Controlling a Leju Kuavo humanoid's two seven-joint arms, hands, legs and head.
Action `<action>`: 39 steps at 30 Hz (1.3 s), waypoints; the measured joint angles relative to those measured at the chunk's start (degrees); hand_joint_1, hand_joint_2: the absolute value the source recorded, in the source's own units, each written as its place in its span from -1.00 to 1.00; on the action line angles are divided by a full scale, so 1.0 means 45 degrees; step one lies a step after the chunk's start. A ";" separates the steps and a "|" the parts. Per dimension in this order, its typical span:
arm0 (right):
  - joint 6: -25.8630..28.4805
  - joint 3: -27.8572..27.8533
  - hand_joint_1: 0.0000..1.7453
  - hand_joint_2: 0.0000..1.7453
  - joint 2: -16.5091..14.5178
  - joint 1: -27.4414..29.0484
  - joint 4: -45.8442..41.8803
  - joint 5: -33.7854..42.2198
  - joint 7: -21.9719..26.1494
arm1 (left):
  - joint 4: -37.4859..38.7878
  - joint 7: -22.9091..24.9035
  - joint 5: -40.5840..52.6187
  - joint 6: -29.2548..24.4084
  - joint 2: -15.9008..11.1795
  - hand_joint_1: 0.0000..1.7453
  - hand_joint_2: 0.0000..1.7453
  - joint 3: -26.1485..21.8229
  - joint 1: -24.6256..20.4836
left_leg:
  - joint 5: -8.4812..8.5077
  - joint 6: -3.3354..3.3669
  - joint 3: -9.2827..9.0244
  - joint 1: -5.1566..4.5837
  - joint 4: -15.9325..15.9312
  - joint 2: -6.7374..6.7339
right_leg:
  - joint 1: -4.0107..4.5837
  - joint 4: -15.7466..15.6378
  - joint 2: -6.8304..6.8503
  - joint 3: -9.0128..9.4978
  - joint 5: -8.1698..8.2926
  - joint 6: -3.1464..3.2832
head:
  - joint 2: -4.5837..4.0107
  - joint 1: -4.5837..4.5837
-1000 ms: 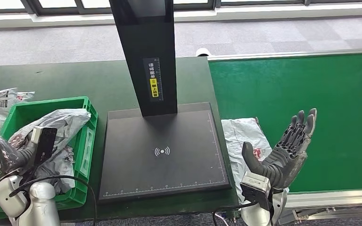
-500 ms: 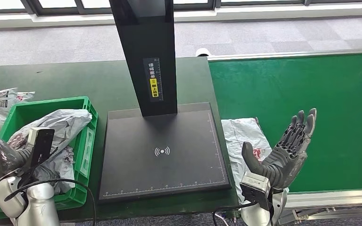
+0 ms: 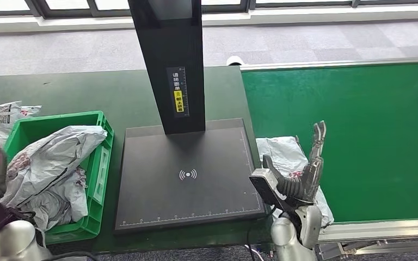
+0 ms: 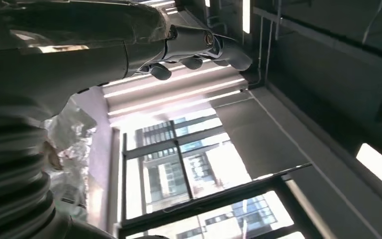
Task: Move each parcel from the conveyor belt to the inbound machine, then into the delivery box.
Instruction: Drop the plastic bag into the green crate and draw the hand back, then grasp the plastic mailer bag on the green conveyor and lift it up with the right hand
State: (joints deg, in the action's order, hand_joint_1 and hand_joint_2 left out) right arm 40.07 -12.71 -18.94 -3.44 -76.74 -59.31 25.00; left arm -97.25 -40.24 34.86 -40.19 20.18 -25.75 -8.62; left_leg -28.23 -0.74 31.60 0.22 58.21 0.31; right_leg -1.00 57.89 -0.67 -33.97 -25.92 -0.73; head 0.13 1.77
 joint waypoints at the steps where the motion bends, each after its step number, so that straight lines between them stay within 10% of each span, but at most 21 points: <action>1: 0.0000 -0.0381 -1.00 1.00 -0.0008 -0.0264 0.0539 -0.0541 -0.0250 | -0.0407 -0.0007 -0.0207 0.0000 -0.0024 -1.00 1.00 0.0306 0.0160 | 0.0001 0.0001 -0.0002 -0.0001 0.0000 0.0006 | 0.0000 0.0000 0.0005 0.0004 0.0000 0.0000 | 0.0000 0.0000; 20: 0.0022 -0.2931 -1.00 1.00 -0.0041 -0.1889 0.4816 -0.3523 -0.2744 | -0.2987 -0.0008 -0.1293 0.0022 -0.0148 -1.00 1.00 0.3327 0.1479 | 0.0001 -0.0001 -0.0007 0.0000 -0.0001 0.0017 | 0.0002 0.0000 0.0024 0.0005 -0.0007 0.0006 | 0.0000 -0.0004; 39: -0.0362 -0.3204 -1.00 1.00 0.0885 -0.2379 0.7984 -0.1111 -0.3118 | -0.3089 -0.0005 -0.1368 0.0025 -0.0157 -1.00 1.00 0.4198 0.1925 | 0.0000 -0.0001 -0.0007 -0.0002 -0.0001 0.0018 | 0.0000 0.0000 0.0024 0.0003 -0.0007 0.0006 | 0.0000 -0.0005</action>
State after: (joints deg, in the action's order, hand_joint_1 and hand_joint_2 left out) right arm 38.45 -27.13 -14.96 -14.15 -40.81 -64.31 10.97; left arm -111.15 -40.26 28.70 -40.08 19.47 -6.86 0.04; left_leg -28.23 -0.74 31.56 0.21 58.20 0.39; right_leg -1.00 57.89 -0.56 -33.96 -25.95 -0.70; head 0.13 1.75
